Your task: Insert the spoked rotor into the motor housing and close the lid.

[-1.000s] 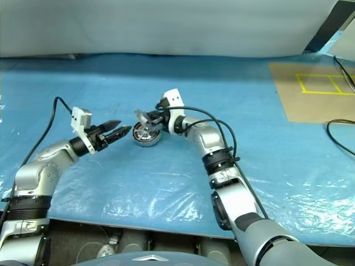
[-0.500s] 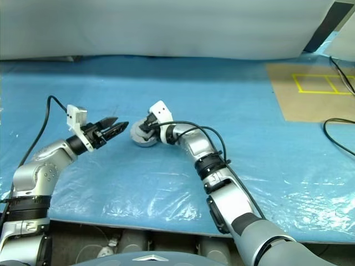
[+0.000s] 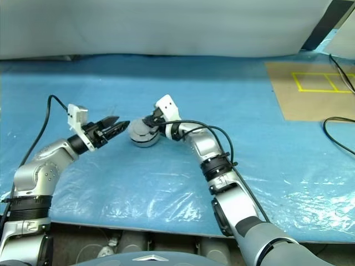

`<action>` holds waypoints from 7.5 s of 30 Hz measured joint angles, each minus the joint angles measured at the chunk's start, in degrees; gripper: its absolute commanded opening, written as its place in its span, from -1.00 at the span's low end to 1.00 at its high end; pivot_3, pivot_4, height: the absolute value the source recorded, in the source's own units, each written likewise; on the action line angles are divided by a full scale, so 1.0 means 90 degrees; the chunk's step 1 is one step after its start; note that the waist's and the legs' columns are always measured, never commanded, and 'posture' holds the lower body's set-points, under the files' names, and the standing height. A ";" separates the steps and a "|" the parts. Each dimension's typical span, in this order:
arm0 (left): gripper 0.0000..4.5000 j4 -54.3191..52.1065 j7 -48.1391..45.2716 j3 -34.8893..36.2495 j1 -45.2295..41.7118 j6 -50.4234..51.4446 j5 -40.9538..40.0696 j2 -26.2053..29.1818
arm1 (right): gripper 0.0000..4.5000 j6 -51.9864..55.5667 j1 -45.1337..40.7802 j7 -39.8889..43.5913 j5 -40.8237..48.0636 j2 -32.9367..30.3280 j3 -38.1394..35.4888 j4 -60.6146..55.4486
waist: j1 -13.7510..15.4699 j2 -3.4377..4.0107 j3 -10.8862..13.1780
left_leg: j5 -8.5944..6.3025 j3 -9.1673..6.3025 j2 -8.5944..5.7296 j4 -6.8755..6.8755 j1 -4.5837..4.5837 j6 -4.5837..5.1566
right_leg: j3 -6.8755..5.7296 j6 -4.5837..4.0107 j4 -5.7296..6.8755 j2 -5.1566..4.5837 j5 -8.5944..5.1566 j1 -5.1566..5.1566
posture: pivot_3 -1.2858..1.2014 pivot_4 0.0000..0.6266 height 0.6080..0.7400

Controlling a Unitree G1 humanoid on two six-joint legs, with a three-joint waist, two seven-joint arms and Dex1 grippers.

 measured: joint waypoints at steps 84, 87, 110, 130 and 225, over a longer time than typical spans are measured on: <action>0.02 0.1583 -0.1311 -0.1020 -0.0477 -0.2380 0.1811 -0.0192 | 0.32 -0.0884 -0.0534 0.0229 -0.1488 0.0154 0.0827 0.1428 | -0.0017 0.0021 -0.0020 | -0.0002 0.0005 0.0007 -0.0033 0.0121 0.0003 | 0.0031 -0.0031 0.0006 -0.0011 -0.0021 0.0081 | 0.03 -0.52 1.00; -0.45 0.1834 -0.1347 -0.1019 -0.0595 -0.2402 0.1807 -0.0263 | 0.32 -0.0862 -0.0455 0.0226 -0.1479 0.0123 0.0823 0.1309 | -0.0012 0.0021 -0.0019 | -0.0002 0.0005 0.0007 -0.0039 0.0119 0.0002 | 0.0027 -0.0032 0.0000 -0.0012 -0.0023 0.0081 | 0.03 -0.52 1.00; -0.99 0.2727 -0.1374 -0.0952 -0.0777 -0.2839 0.2051 -0.0150 | 0.32 -0.0662 -0.0229 0.0147 -0.1471 0.0046 0.0825 0.0910 | 0.0006 0.0021 -0.0019 | -0.0003 0.0001 0.0005 -0.0056 0.0109 0.0001 | 0.0020 -0.0036 -0.0033 -0.0016 -0.0027 0.0082 | 0.03 -0.52 1.00; -0.99 0.2795 -0.1332 -0.0900 -0.0769 -0.2840 0.2041 -0.0209 | 0.32 -0.0335 -0.0135 0.0176 -0.1354 0.0042 0.0780 0.0645 | -0.0002 0.0025 -0.0024 | -0.0002 0.0002 0.0004 -0.0102 0.0118 0.0000 | 0.0009 -0.0008 -0.0090 -0.0013 -0.0010 0.0102 | 0.03 -0.52 1.00; -1.00 0.0727 -0.1460 -0.0288 -0.0529 -0.0832 0.0368 -0.0236 | -0.51 0.3789 -0.0032 0.0324 0.2420 -0.0070 -0.2289 0.1357 | 0.0141 0.0025 -0.0022 | -0.0001 0.0033 0.0008 -0.0113 0.0083 -0.0001 | -0.0005 -0.0031 -0.0097 -0.0012 -0.0023 0.0072 | 0.03 -0.52 1.00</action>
